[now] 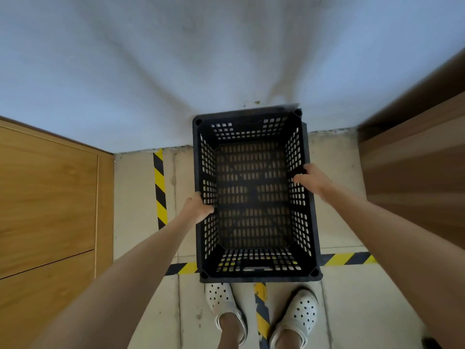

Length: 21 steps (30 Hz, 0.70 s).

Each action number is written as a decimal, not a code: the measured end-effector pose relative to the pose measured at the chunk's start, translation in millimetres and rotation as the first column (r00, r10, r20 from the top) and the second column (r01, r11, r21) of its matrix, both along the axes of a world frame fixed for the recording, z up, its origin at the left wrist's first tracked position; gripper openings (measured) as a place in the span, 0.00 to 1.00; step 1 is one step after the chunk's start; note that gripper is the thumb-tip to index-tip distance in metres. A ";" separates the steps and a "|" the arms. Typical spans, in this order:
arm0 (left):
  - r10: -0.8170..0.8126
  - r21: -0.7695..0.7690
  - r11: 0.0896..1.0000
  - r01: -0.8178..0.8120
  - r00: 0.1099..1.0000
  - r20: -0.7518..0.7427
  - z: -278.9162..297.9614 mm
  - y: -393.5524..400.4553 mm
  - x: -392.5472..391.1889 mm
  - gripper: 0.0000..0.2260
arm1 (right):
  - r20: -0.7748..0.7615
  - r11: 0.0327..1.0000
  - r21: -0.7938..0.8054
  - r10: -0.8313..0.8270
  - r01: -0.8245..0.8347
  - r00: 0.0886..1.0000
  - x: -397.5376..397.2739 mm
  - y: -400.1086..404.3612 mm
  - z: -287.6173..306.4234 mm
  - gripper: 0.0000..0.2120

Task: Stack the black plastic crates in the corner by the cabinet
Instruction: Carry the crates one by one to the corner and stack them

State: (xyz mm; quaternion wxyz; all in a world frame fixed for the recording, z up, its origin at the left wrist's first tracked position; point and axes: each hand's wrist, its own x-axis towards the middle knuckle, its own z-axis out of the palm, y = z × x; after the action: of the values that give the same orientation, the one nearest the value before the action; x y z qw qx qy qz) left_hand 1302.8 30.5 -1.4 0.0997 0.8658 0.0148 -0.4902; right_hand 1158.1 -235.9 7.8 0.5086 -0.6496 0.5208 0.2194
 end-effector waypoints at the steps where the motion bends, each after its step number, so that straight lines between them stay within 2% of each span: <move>1: -0.083 -0.031 0.996 0.083 0.996 0.029 9.2 -6.7 -2.6 0.29 | -0.004 0.998 -0.005 0.058 -0.058 0.998 2.9 2.0 8.6 0.30; 5: -0.381 -0.119 0.913 0.390 0.920 0.093 61.1 -39.4 -5.6 0.30 | 0.003 0.965 -0.013 0.262 -0.261 0.965 14.2 3.3 58.0 0.26; 11: -0.563 -0.133 0.772 0.621 0.766 0.310 173.9 -71.2 -8.7 0.24 | 0.041 0.921 -0.119 0.378 -0.371 0.925 9.1 4.6 166.3 0.24; 14: -0.626 -0.078 0.712 0.698 0.682 0.378 235.1 -76.1 -24.0 0.23 | 0.005 0.839 -0.226 0.509 -0.495 0.861 -8.0 12.6 233.6 0.23; 17: -0.711 0.006 0.621 0.784 0.560 0.425 293.9 -73.4 -44.4 0.26 | -0.097 0.693 -0.306 0.660 -0.653 0.745 -30.2 23.5 302.9 0.22; 19: -0.747 0.050 0.571 0.819 0.494 0.446 329.5 -71.9 -59.3 0.27 | -0.129 0.634 -0.362 0.692 -0.683 0.710 -46.1 28.3 347.8 0.24; 21: -0.763 0.073 0.539 0.839 0.450 0.464 362.8 -70.7 -72.8 0.27 | -0.140 0.610 -0.425 0.686 -0.669 0.714 -62.4 30.6 390.3 0.26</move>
State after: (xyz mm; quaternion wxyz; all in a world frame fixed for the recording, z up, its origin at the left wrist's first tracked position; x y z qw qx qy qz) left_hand 1230.0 -40.2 361.4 -0.0712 0.8437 -0.4603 -0.2669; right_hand 1095.7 -205.3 398.1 0.2340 -0.8999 0.2627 0.2575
